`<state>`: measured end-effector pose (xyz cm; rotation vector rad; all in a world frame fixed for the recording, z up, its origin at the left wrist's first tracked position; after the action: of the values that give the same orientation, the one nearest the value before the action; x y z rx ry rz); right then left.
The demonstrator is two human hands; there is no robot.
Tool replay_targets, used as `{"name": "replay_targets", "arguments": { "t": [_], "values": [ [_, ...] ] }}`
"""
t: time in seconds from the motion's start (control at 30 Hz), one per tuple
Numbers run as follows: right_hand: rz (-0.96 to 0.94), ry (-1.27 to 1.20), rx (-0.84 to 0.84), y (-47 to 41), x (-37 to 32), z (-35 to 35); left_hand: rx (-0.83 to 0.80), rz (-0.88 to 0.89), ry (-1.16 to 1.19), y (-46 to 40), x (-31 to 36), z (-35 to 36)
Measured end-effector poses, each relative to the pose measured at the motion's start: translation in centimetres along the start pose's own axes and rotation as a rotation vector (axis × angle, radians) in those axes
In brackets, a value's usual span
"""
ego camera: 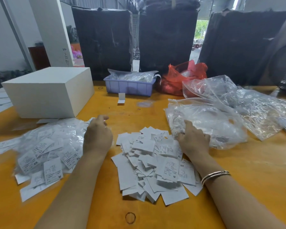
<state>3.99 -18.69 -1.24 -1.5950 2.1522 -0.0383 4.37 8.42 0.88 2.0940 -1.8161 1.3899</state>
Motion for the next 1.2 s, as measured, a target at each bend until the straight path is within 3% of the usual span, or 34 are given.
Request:
{"name": "replay_targets", "arguments": {
  "t": [0.13, 0.23, 0.37, 0.43, 0.53, 0.6, 0.67, 0.73, 0.8, 0.87, 1.07, 1.2],
  "values": [
    [-0.176, -0.046, 0.053, 0.6, -2.4, 0.2, -0.018, -0.078, -0.282, -0.3, -1.5, -0.1],
    [-0.326, -0.182, -0.04, 1.4, -4.7, 0.5, -0.017, -0.047, -0.478, -0.3, -1.9, -0.2],
    [-0.428, -0.399, -0.174, 2.3, -6.6, 0.5, 0.075, 0.167, -0.372, 0.3, 0.1, 0.0],
    [-0.444, -0.442, -0.028, 2.3, -6.6, -0.7, 0.02, 0.363, -0.199, 1.0, 1.9, 0.4],
    [-0.346, -0.486, 0.32, 1.1, -5.2, -2.9, -0.194, 0.602, 0.018, 2.6, 3.8, 1.5],
    [-0.215, -0.418, 0.349, -0.4, -3.3, -3.3, -0.33, 0.674, 0.069, 3.8, 4.5, 2.4],
    [-0.128, -0.239, 0.202, -1.3, -1.6, -2.3, -0.456, 0.705, 0.068, 4.6, 4.7, 3.3],
    [-0.144, -0.069, 0.002, -1.4, -0.9, -0.5, -0.562, 0.712, 0.02, 4.8, 4.5, 4.1],
    [-0.238, 0.084, -0.09, -1.3, -0.8, 1.2, -0.641, 0.69, -0.036, 4.9, 4.1, 4.7],
    [-0.263, 0.103, -0.07, -1.7, -0.9, 1.7, -0.712, 0.674, -0.095, 5.1, 3.8, 5.1],
    [-0.162, -0.168, 0.116, -2.3, -0.4, 1.1, -0.772, 0.671, -0.144, 5.0, 3.7, 5.1],
    [-0.093, 0.191, 0.089, -2.4, 0.4, 0.4, -0.785, 0.657, -0.123, 5.0, 3.7, 5.0]
  ]
}}
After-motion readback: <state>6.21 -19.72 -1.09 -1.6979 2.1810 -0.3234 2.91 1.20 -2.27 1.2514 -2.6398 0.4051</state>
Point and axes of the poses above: each hand's wrist, its own y-axis away from the middle knuckle, its own z-axis out of the palm, x = y × z, the point moved 2 cm from there along -y, towards the middle knuckle, and after that the axes turned 2 degrees about x, right-handed, at the moved point
